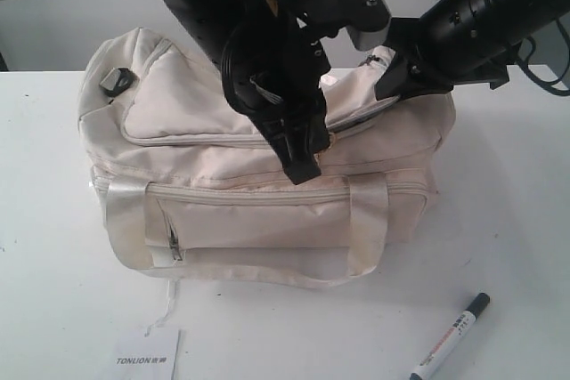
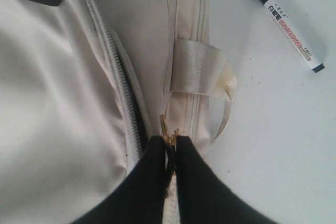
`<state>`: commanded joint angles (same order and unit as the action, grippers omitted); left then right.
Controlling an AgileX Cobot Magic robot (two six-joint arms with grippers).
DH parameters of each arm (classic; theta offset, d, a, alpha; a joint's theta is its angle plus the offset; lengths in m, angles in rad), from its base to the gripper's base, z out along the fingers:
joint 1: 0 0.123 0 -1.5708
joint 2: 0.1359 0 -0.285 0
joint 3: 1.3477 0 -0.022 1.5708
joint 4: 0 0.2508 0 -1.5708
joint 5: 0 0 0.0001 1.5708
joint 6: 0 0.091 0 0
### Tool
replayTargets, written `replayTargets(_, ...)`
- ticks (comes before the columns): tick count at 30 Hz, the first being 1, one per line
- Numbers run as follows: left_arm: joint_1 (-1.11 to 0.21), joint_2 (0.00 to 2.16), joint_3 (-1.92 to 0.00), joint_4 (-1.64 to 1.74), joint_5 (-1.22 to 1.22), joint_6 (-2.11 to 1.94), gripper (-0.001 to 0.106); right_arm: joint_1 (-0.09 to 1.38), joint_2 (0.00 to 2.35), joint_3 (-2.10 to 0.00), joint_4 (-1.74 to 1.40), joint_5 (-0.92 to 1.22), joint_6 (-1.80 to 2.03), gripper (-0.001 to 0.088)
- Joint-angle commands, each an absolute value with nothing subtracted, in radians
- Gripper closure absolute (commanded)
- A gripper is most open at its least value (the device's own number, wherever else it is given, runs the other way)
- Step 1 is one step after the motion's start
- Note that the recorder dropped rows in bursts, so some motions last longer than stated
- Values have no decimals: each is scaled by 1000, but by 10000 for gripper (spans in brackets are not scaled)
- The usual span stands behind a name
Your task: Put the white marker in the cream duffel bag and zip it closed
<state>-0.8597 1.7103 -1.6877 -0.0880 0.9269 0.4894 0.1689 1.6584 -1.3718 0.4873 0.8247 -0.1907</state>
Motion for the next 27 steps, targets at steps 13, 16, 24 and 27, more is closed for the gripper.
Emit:
replayTargets(13,-860,1681,-1688,-51,966,470,1053,169,1658,-1372,477,825,-191,868)
replayTargets(16,-860,1681,-1688,-51,966,470,1053,169,1658,-1372,475,825,-191,868)
replayTargets(24,-860,1666,-1688,-43,966,470,1053,169,1658,-1372,450,825,-189,868)
replayTargets(27,-860,1665,-1688,-34,982,470,1053,169,1658,-1372,443,825,-189,868)
